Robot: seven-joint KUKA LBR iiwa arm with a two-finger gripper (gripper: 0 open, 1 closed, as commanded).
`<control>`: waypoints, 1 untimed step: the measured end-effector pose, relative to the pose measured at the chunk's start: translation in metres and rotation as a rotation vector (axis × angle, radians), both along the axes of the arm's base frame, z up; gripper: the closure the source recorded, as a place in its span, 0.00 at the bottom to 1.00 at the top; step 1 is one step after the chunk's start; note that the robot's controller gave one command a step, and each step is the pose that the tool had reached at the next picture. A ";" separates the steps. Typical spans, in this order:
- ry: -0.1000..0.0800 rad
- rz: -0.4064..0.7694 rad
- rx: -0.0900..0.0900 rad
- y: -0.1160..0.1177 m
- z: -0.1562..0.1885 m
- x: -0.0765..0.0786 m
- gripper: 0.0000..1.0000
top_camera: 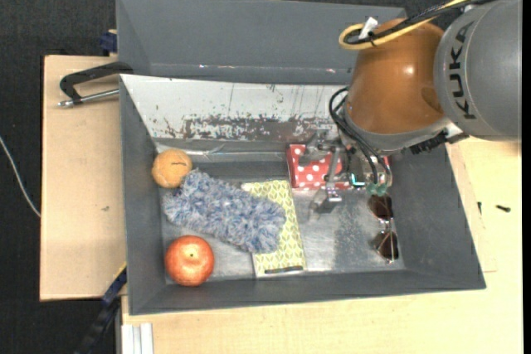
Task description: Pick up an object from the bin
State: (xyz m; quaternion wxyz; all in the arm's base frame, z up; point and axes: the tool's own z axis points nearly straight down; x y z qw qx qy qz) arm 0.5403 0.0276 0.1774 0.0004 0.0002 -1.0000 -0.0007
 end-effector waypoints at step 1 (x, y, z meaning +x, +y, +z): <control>-0.003 0.000 0.000 0.000 0.001 0.001 0.00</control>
Offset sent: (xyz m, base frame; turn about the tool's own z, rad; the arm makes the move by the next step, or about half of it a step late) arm 0.0053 0.0337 -0.1074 -0.0625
